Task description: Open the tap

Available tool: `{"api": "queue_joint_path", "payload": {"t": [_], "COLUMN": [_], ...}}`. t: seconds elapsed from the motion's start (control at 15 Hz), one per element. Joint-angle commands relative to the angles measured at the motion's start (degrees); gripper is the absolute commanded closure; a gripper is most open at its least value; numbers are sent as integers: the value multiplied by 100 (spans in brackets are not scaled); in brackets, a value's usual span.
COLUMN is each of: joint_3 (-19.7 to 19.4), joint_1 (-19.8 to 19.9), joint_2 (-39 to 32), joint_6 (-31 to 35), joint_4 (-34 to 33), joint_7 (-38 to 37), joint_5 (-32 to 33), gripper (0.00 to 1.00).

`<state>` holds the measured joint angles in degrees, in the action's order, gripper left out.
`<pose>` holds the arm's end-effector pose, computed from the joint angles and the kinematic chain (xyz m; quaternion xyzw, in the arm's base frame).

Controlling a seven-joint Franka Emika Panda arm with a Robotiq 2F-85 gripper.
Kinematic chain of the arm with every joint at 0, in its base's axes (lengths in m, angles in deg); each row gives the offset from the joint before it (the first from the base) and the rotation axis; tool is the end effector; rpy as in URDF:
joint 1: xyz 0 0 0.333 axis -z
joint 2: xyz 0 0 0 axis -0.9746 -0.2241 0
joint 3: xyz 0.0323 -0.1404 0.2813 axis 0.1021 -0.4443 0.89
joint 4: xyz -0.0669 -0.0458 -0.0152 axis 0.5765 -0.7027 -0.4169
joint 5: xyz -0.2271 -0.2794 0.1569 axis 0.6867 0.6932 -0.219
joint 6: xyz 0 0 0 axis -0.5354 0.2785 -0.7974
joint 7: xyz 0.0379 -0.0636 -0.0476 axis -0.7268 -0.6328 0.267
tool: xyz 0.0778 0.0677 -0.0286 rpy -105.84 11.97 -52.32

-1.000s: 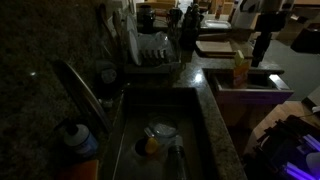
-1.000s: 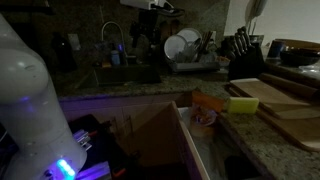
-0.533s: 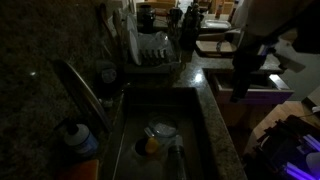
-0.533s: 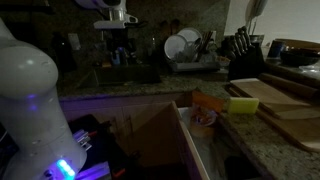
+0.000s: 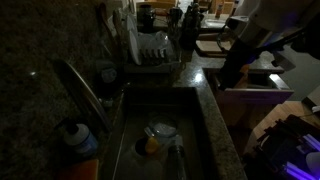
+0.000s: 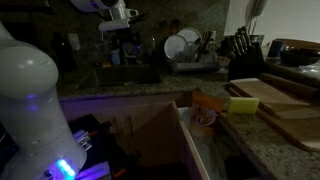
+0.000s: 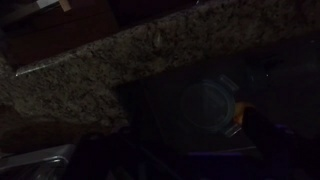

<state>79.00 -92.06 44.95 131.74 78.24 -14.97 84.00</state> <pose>0.4005 0.2122 0.4180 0.9419 0.3151 0.1086 0.0409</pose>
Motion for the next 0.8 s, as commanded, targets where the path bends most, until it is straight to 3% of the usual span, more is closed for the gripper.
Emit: {"api": "queue_joint_path", "payload": {"t": [0.0, 0.33, 0.47, 0.6, 0.73], "joint_3": [-49, 373, 523, 802, 1105], "joint_1": [-106, -730, -1032, -1041, -743], "joint_2": [-411, -1810, -2432, -2972, -3217], "joint_6": [949, 3228, 3859, 4329, 4223], "joint_4": [92, -460, -900, -1408, -1727], "joint_7": [87, 344, 739, 1238, 1519], "joint_5": [-270, -912, -1306, -1469, -1564], "gripper": [0, 0, 0, 0, 0]}}
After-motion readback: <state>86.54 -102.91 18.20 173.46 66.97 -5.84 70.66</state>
